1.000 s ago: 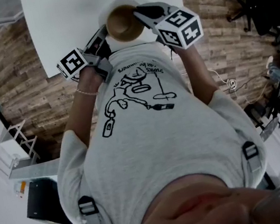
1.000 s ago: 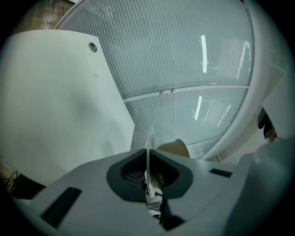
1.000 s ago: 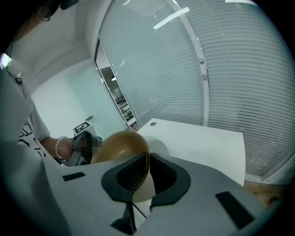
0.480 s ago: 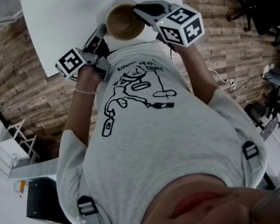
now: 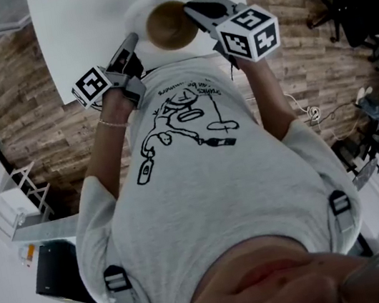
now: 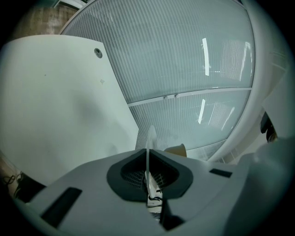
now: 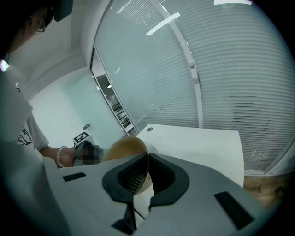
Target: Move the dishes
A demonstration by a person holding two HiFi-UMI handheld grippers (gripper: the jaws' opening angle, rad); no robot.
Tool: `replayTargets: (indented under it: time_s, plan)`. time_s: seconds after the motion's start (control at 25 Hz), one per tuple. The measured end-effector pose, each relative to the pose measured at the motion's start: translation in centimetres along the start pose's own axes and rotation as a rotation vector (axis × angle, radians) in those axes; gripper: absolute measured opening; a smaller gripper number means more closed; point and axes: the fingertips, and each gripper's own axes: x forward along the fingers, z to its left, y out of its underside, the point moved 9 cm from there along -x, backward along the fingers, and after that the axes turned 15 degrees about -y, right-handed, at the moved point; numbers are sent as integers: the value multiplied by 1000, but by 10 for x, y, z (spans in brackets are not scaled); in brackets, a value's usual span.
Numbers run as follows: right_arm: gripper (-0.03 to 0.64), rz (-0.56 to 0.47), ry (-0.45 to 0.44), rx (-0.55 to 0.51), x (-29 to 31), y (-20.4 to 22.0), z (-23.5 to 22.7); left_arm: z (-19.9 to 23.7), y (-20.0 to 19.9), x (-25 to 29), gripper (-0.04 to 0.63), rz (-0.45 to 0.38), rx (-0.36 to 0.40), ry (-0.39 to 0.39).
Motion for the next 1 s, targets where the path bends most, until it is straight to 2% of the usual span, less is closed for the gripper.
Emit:
replayTargets:
  time_s: [0.2, 0.44, 0.64, 1.0]
  plan:
    - [41, -36, 25, 35, -7, 5, -5, 12, -3, -5, 12, -25, -19, -34]
    - [41, -67, 77, 87, 7, 16, 0, 40, -30, -38, 12, -91, -56, -55]
    - [41, -105, 106, 170, -2, 35, -13, 40, -30, -41, 12, -119, -52, -81]
    - [41, -161, 150, 291, -5, 73, -29, 39, -30, -43, 12, -149, -107, -93]
